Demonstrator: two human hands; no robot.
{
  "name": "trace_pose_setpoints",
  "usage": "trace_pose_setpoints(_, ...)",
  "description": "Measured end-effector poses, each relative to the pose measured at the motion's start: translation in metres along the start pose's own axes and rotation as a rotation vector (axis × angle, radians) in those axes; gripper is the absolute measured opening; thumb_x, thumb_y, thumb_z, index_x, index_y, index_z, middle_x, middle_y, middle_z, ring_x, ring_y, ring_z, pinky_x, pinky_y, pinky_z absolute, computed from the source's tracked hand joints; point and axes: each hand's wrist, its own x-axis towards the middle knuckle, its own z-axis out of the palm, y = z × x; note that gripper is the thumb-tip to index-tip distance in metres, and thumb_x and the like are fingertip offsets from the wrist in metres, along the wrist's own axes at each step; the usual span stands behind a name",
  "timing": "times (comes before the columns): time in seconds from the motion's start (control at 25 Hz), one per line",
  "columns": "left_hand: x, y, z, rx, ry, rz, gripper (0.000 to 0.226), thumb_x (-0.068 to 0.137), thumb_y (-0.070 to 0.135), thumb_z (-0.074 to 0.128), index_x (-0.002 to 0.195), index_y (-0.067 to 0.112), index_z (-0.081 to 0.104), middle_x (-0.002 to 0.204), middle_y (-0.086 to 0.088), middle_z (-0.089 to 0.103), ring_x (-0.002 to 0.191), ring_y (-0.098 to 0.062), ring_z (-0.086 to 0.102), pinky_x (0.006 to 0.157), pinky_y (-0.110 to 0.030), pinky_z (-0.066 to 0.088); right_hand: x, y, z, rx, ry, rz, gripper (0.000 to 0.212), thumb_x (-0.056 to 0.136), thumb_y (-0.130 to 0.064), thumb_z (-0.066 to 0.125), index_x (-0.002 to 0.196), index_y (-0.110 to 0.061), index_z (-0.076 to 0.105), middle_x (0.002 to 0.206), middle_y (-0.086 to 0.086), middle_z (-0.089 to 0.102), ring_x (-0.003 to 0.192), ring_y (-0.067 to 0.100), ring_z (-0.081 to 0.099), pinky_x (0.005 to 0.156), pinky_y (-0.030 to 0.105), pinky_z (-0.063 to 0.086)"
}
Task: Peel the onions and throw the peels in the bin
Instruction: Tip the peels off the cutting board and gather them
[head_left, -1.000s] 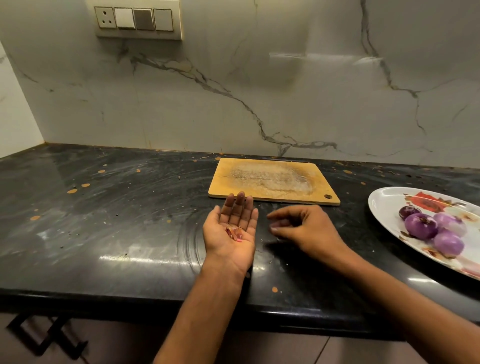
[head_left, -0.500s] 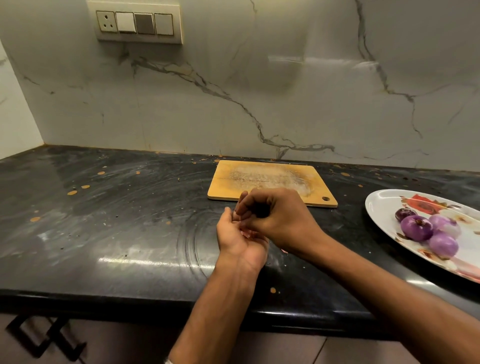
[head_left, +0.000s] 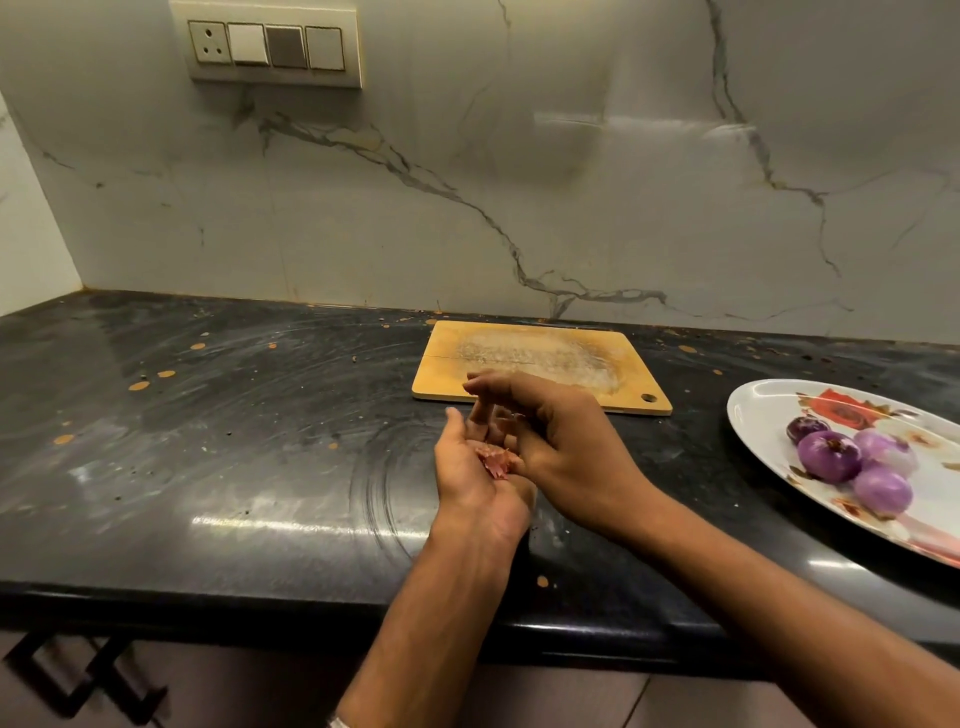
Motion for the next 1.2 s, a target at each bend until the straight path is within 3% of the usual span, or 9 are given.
trace_pose_setpoints(0.12, 0.0, -0.001, 0.001, -0.035, -0.058, -0.019, 0.046, 0.107, 0.04, 0.031, 0.109, 0.01, 0.066, 0.095, -0.014, 0.075, 0.092, -0.025, 0.073, 0.079, -0.038, 0.058, -0.002, -0.002, 0.0, -0.037, -0.107, -0.059, 0.068, 0.083, 0.024, 0.052, 0.132, -0.022, 0.061, 0.144, -0.008, 0.054, 0.139, -0.001, 0.042, 0.116, 0.026, 0.037)
trace_pose_setpoints(0.28, 0.004, 0.011, 0.0, 0.056, -0.008, 0.095, 0.04, 0.104, 0.04, 0.042, 0.099, 0.013, 0.071, 0.101, -0.01, 0.074, 0.104, -0.023, 0.068, 0.101, -0.038, 0.05, -0.014, 0.006, -0.01, 0.127, 0.03, 0.057, 0.048, 0.095, 0.007, 0.051, 0.133, -0.02, 0.06, 0.132, -0.008, 0.063, 0.122, -0.005, 0.055, 0.103, 0.015, 0.043)
trace_pose_setpoints(0.36, 0.004, 0.021, -0.001, 0.065, -0.006, 0.133, 0.044, 0.1, 0.047, 0.047, 0.094, 0.013, 0.074, 0.108, -0.011, 0.074, 0.105, -0.025, 0.07, 0.098, -0.038, 0.052, -0.031, 0.022, -0.019, -0.094, 0.104, 0.259, 0.041, 0.102, -0.012, 0.049, 0.142, -0.021, 0.052, 0.137, -0.002, 0.061, 0.112, -0.012, 0.055, 0.096, 0.008, 0.041)
trace_pose_setpoints(0.4, 0.003, 0.025, -0.002, 0.049, 0.001, 0.14, 0.045, 0.099, 0.048, 0.048, 0.091, 0.012, 0.074, 0.109, -0.012, 0.074, 0.105, -0.026, 0.071, 0.097, -0.039, 0.053, -0.041, 0.031, -0.02, -0.233, -0.009, 0.4, 0.046, 0.104, -0.024, 0.046, 0.15, -0.018, 0.042, 0.148, 0.004, 0.052, 0.121, -0.005, 0.052, 0.103, 0.012, 0.038)
trace_pose_setpoints(0.52, 0.002, 0.031, -0.003, 0.023, 0.032, 0.138, 0.042, 0.098, 0.043, 0.05, 0.089, 0.01, 0.072, 0.108, -0.014, 0.074, 0.102, -0.028, 0.072, 0.093, -0.039, 0.055, -0.062, 0.047, -0.006, -0.576, -0.401, 0.617, 0.074, 0.103, -0.054, 0.028, 0.159, -0.01, 0.007, 0.168, 0.008, 0.004, 0.155, 0.019, 0.002, 0.125, 0.035, 0.004)
trace_pose_setpoints(0.64, 0.0, 0.033, -0.005, 0.005, 0.021, 0.136, 0.041, 0.098, 0.041, 0.047, 0.091, 0.01, 0.072, 0.106, -0.013, 0.074, 0.103, -0.028, 0.072, 0.094, -0.039, 0.054, -0.047, 0.042, 0.016, -0.586, -0.42, 0.5, 0.078, 0.101, -0.06, 0.02, 0.159, -0.011, 0.0, 0.167, 0.007, -0.004, 0.154, 0.019, -0.007, 0.125, 0.037, -0.002)
trace_pose_setpoints(0.8, -0.004, 0.043, -0.003, -0.017, -0.003, 0.168, 0.039, 0.097, 0.04, 0.049, 0.089, 0.009, 0.07, 0.099, -0.012, 0.074, 0.1, -0.027, 0.072, 0.089, -0.039, 0.056, -0.029, 0.024, 0.032, -0.428, -0.542, 0.138, 0.06, 0.107, -0.04, 0.029, 0.159, -0.017, 0.012, 0.168, 0.0, 0.006, 0.154, 0.011, 0.002, 0.125, 0.03, 0.001)
trace_pose_setpoints(0.92, -0.006, 0.047, -0.005, -0.039, 0.005, 0.173, 0.038, 0.095, 0.04, 0.052, 0.089, 0.008, 0.071, 0.094, -0.012, 0.073, 0.096, -0.027, 0.071, 0.084, -0.038, 0.057, -0.038, 0.024, 0.009, -0.246, -0.627, -0.063, 0.046, 0.106, -0.026, 0.042, 0.152, -0.022, 0.039, 0.162, -0.009, 0.029, 0.149, 0.003, 0.024, 0.123, 0.024, 0.017)
trace_pose_setpoints(1.2, -0.011, 0.036, -0.009, -0.008, 0.021, 0.124, 0.035, 0.093, 0.037, 0.055, 0.089, 0.006, 0.071, 0.085, -0.01, 0.072, 0.078, -0.024, 0.073, 0.079, -0.037, 0.059, -0.05, 0.041, -0.035, -0.141, -0.441, -0.106, 0.023, 0.085, -0.004, 0.075, 0.102, -0.019, 0.08, 0.109, -0.009, 0.075, 0.1, -0.002, 0.069, 0.087, 0.023, 0.057)
